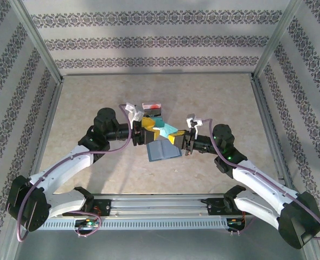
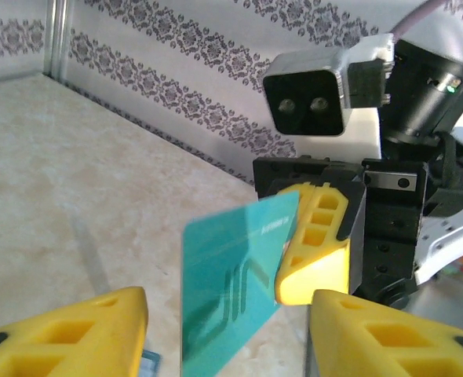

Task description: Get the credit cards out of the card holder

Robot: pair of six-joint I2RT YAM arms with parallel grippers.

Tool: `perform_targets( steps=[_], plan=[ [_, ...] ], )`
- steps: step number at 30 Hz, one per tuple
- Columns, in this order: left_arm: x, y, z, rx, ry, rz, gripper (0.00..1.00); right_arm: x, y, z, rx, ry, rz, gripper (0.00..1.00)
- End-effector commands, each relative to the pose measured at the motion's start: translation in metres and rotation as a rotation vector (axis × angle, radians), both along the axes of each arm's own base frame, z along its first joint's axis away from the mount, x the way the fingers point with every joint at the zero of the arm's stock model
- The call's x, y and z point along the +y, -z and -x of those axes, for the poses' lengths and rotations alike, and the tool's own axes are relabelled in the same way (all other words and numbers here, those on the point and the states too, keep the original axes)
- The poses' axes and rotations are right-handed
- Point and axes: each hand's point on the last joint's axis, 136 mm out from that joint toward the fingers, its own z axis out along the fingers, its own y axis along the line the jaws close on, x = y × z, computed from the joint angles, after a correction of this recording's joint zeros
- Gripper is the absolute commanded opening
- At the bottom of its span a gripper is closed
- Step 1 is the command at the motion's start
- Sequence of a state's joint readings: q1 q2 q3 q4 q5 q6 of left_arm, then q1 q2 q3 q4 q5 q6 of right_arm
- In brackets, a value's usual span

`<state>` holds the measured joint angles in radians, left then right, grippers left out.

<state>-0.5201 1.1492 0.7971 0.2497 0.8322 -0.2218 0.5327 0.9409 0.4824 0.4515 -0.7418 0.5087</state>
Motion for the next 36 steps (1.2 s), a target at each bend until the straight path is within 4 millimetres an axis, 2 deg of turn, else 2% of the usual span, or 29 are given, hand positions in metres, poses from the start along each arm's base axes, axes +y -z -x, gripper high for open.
perform_targets(
  steps=[1,5,10,19,22,26,30,33,36],
  plan=[
    [0.007,-0.021,0.005,-0.129,0.023,-0.082,0.66,0.002,-0.007,0.004,-0.033,-0.024,0.015,0.00],
    [0.007,-0.024,0.009,-0.189,0.099,-0.213,0.67,0.005,0.000,0.010,-0.004,-0.065,0.058,0.00],
    [0.004,-0.018,0.017,-0.123,0.250,-0.352,0.61,0.012,0.005,0.020,0.011,-0.125,0.092,0.00],
    [-0.003,0.003,0.031,-0.107,0.469,-0.505,0.59,0.023,0.008,0.026,0.016,-0.176,0.132,0.00],
    [-0.004,0.011,0.030,-0.087,0.493,-0.535,0.56,0.025,0.008,0.027,0.015,-0.190,0.142,0.00],
    [-0.004,0.019,0.030,-0.057,0.531,-0.561,0.50,0.028,0.008,0.029,0.013,-0.206,0.153,0.00],
    [-0.005,0.024,0.028,-0.040,0.549,-0.572,0.36,0.029,0.008,0.029,0.013,-0.211,0.162,0.00],
    [-0.005,0.027,0.028,-0.030,0.557,-0.580,0.34,0.029,0.009,0.029,0.012,-0.211,0.168,0.00],
    [-0.004,0.032,0.027,-0.020,0.563,-0.596,0.23,0.029,0.011,0.028,0.014,-0.209,0.175,0.00]
  ],
)
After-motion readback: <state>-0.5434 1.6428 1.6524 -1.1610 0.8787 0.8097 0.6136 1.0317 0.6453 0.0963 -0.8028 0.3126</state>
